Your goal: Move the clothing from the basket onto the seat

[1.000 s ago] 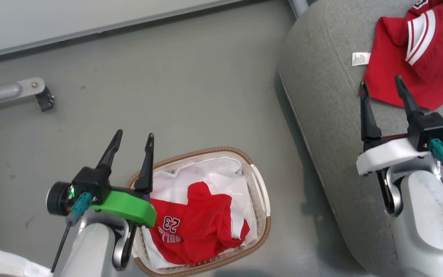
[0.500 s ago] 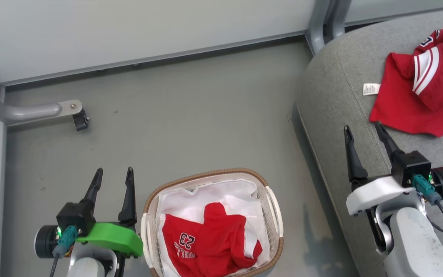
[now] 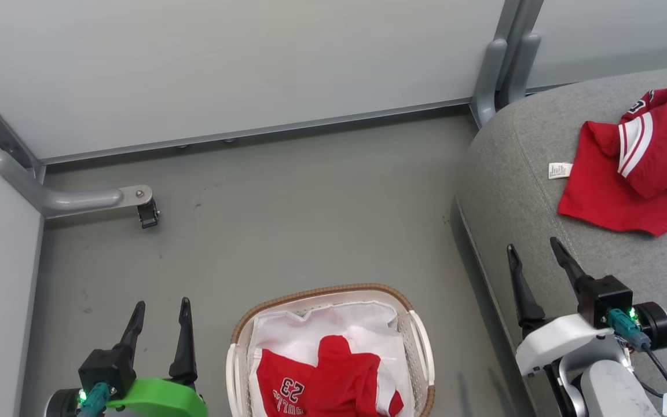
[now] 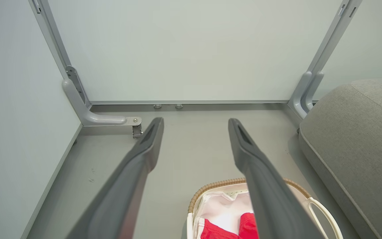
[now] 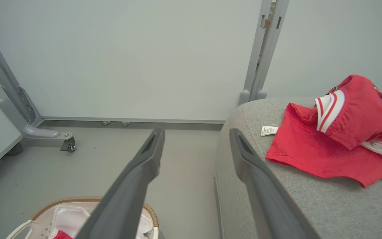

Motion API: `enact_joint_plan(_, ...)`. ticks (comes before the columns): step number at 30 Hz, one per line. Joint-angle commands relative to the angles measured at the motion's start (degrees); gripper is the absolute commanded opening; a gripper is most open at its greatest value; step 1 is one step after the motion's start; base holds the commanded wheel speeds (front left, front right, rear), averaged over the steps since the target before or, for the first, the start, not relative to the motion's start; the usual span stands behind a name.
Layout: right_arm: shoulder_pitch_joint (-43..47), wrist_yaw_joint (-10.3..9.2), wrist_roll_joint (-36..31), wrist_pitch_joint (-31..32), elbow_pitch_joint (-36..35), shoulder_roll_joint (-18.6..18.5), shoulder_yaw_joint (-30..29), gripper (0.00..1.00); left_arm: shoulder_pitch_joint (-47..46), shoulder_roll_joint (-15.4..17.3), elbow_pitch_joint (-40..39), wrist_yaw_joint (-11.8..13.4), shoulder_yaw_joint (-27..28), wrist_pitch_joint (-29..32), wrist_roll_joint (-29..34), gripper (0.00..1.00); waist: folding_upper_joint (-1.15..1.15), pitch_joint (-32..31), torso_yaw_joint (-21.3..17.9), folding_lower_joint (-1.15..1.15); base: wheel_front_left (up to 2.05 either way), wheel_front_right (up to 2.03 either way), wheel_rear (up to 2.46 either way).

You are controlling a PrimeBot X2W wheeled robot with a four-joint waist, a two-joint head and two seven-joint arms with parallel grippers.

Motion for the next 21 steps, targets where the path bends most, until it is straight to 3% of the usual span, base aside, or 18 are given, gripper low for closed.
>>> enact_joint_plan(1,1.45,-0.08,0.39,-0.13,0.25,-0.19,0.18,1.00,1.39,0.02,-0.26,-0.13,0.24,0.04,-0.01,1.00,0.00,-1.19,0.31,0.01,0.00,0.00,0.00)
enact_joint_plan(10,4.31,-0.08,1.25,-0.13,0.80,-0.20,0.69,1.00,4.71,-0.07,-1.26,-0.13,0.73,0.04,-0.47,1.00,0.00,-3.10,0.26,0.01,0.00,0.00,0.00)
enact_joint_plan(21,-0.20,-0.08,1.68,-0.13,-1.22,-0.18,1.24,1.00,1.08,-0.02,0.34,-0.13,-3.15,0.05,-1.09,1.00,0.00,2.19,-1.32,0.01,0.00,0.00,0.00)
